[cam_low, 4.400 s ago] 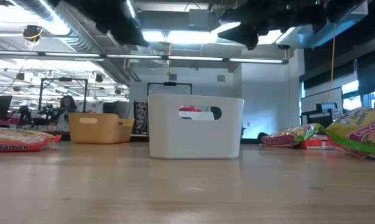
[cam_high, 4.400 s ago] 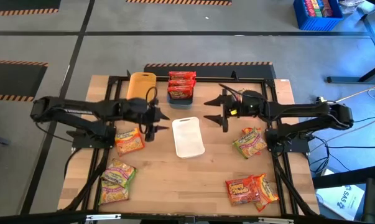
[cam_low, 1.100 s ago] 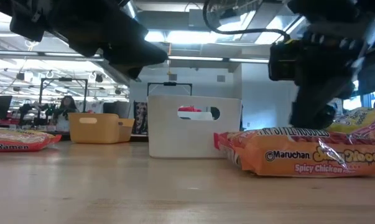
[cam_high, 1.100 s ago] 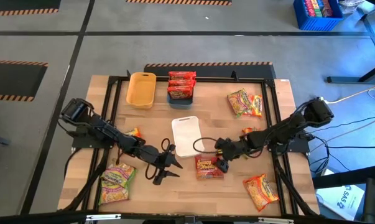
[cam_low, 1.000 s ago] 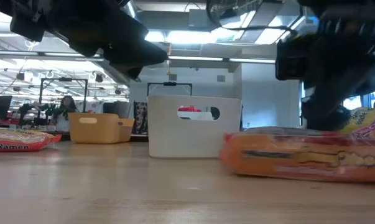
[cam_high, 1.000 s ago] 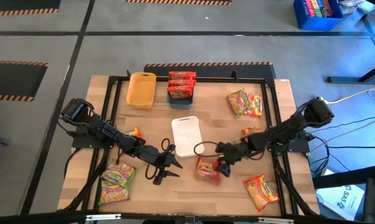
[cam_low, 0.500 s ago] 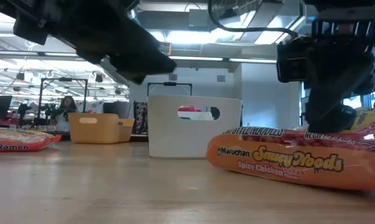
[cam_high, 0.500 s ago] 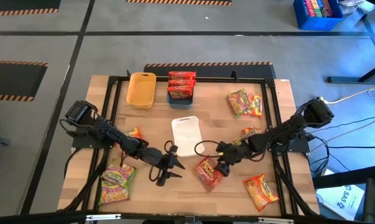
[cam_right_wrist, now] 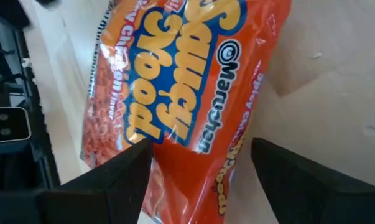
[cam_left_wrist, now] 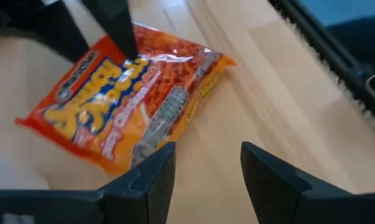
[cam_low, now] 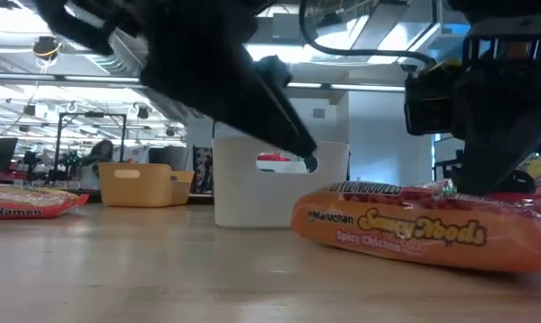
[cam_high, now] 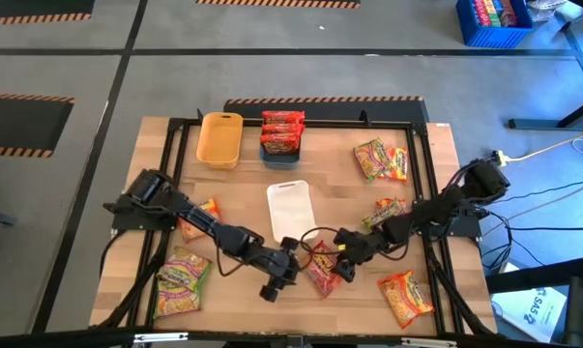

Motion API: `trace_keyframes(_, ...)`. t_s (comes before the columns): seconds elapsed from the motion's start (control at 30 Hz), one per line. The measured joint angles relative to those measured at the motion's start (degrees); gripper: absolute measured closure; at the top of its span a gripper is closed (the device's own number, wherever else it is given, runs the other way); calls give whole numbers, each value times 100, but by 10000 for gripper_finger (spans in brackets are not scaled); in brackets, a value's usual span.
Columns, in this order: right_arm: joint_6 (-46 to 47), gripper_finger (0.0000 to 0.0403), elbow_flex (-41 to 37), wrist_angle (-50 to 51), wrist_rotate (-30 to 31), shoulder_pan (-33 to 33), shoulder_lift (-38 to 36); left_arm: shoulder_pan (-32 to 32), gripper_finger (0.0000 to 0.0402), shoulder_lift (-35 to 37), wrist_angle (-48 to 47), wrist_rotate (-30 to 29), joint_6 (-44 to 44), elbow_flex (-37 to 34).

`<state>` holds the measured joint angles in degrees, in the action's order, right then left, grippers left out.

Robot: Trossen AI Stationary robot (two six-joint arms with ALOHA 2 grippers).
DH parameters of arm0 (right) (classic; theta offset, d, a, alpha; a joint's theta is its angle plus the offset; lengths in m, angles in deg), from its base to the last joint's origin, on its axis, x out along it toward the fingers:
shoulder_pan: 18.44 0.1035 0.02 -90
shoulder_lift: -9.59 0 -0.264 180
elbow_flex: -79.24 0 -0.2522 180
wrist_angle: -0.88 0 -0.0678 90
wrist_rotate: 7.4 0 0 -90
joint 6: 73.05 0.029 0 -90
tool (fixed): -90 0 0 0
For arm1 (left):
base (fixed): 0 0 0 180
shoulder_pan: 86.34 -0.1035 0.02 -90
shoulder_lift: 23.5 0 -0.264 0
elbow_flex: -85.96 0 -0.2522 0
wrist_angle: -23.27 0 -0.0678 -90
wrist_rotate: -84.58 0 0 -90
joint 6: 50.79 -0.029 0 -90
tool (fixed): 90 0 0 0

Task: Sort Maruchan noodles
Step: Put the red noodle pack into the blue bin

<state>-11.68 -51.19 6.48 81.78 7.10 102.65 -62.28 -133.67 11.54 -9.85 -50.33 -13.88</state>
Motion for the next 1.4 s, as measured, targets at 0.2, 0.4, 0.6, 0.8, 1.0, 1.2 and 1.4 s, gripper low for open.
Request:
trace_keyframes(0.2, 24, 123, -9, -393, 20, 0, 128, -79, 227, -395, -51, -37, -639, 335)
trace_keyframes(0.4, 117, 123, -2, -635, 58, 0, 275, -228, 227, -627, -94, 122, -681, 514)
trace_keyframes(0.6, -28, 123, -23, -1102, 58, 0, 416, -350, 228, -640, -123, -100, -680, 515)
trace_keyframes(0.8, -186, 123, -29, -1476, 409, 0, 476, -310, 228, -642, -139, -189, -660, 513)
trace_keyframes(1.0, -335, 123, -28, -1799, 658, -4, 476, -233, 228, -645, -128, -354, -660, 511)
trace_keyframes(1.2, -378, 132, -28, -1903, 725, -4, 472, -212, 228, -647, -124, -450, -660, 507)
trace_keyframes(1.4, -243, 203, -22, -1908, 946, -4, 470, -215, 228, -647, -97, -510, -661, 504)
